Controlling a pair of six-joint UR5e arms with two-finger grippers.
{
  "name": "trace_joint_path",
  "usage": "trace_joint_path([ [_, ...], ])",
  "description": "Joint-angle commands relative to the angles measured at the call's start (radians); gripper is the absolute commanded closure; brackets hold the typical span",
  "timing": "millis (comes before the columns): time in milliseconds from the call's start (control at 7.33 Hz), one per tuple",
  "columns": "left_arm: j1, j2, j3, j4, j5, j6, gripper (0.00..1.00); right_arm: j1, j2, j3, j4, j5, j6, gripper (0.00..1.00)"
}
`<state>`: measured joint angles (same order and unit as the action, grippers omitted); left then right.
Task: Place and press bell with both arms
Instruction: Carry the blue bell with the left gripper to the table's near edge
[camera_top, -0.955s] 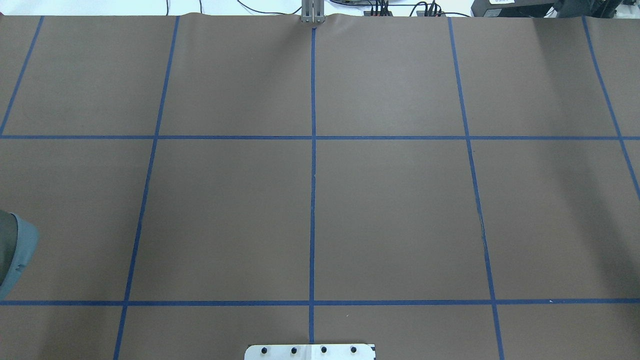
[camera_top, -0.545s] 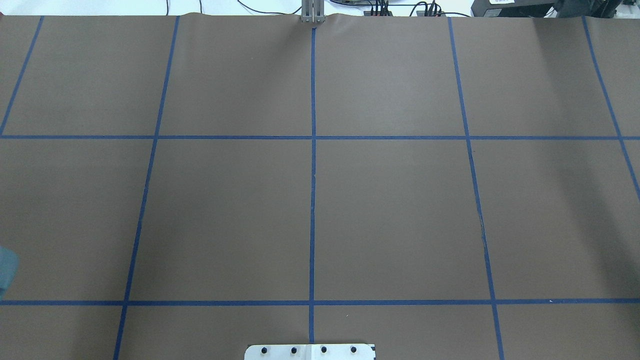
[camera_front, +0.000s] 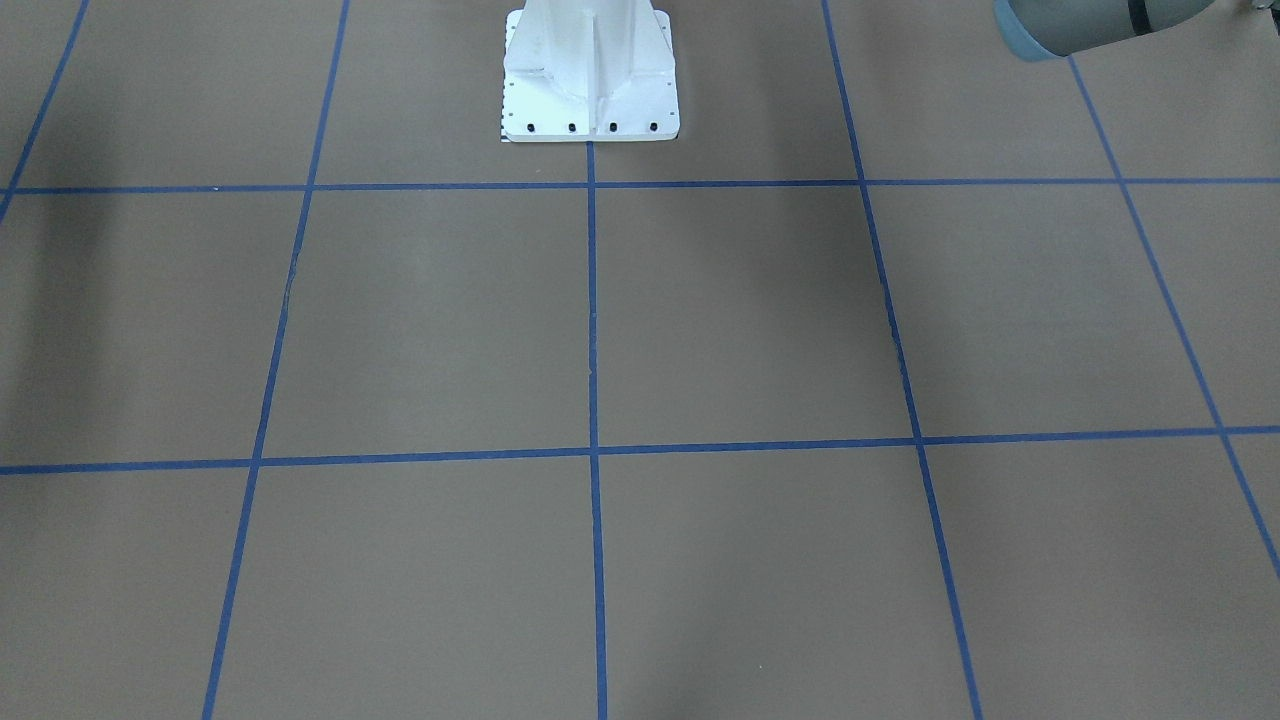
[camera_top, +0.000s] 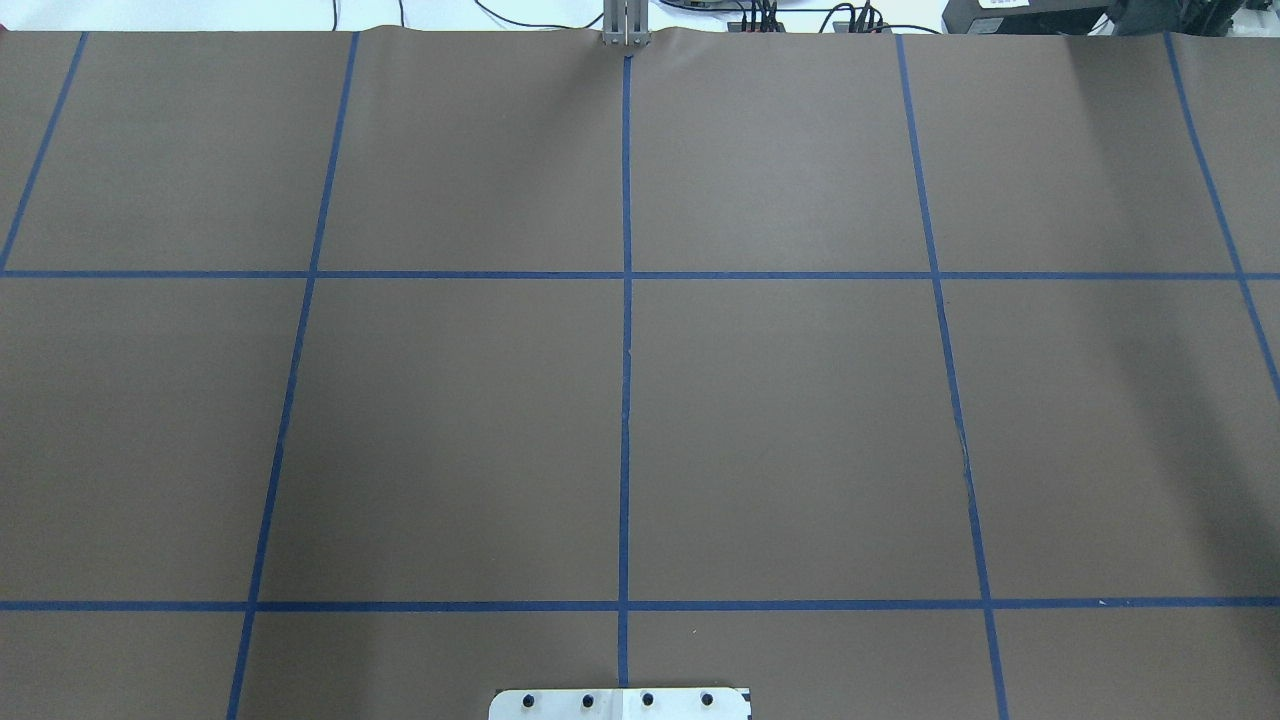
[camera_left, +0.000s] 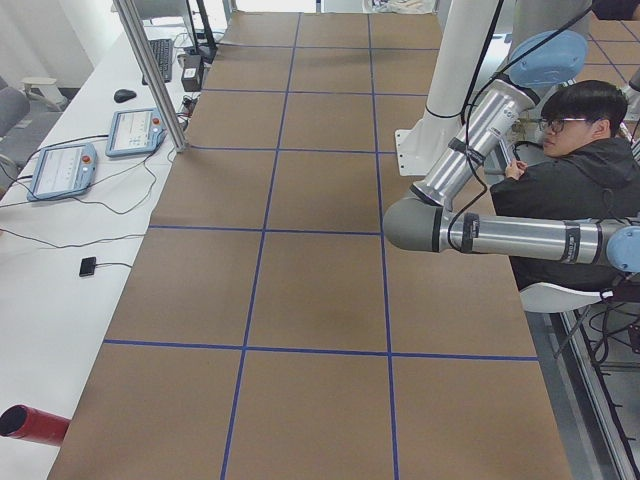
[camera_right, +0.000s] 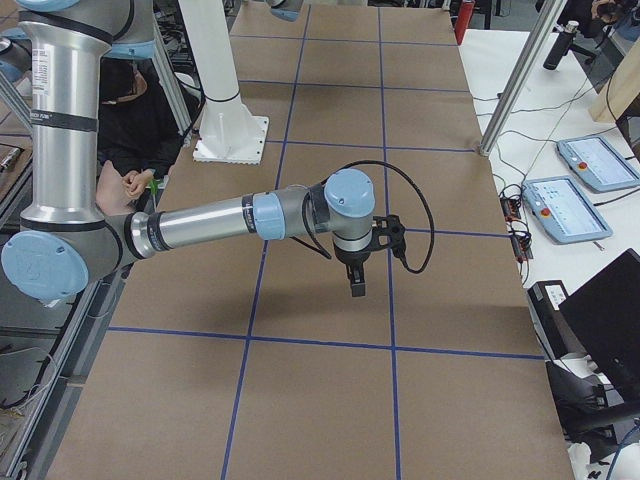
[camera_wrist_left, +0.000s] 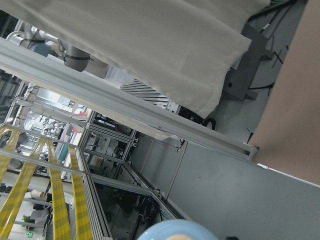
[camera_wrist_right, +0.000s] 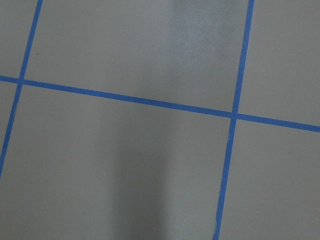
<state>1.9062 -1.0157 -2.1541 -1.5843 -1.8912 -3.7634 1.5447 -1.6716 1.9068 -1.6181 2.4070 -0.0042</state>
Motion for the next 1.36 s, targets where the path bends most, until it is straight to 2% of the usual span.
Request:
trace_joint_path([
  [0, -0.006, -0.058, -0.109, 0.203, 0.093, 0.187, 1.00, 0.000, 0.000, 0.001, 0.003, 0.001, 0.001, 0.00],
  [273, -0.013, -0.061, -0.182, 0.277, 0.182, 0.267, 1.00, 0.000, 0.000, 0.003, 0.003, 0.000, 0.001, 0.00],
  [409, -0.065, -0.063, -0.226, 0.317, 0.232, 0.302, 1.00, 0.000, -0.002, 0.003, 0.003, 0.001, 0.001, 0.00],
  [682, -0.256, -0.075, -0.274, 0.319, 0.267, 0.455, 1.00, 0.000, -0.005, 0.008, 0.003, 0.003, 0.001, 0.00],
  [818, -0.284, -0.076, -0.283, 0.323, 0.296, 0.474, 1.00, 0.000, -0.005, 0.009, 0.004, 0.003, 0.001, 0.00],
  [1227, -0.526, -0.081, -0.342, 0.317, 0.304, 0.601, 1.00, 0.000, -0.005, 0.011, 0.003, 0.004, 0.001, 0.00],
])
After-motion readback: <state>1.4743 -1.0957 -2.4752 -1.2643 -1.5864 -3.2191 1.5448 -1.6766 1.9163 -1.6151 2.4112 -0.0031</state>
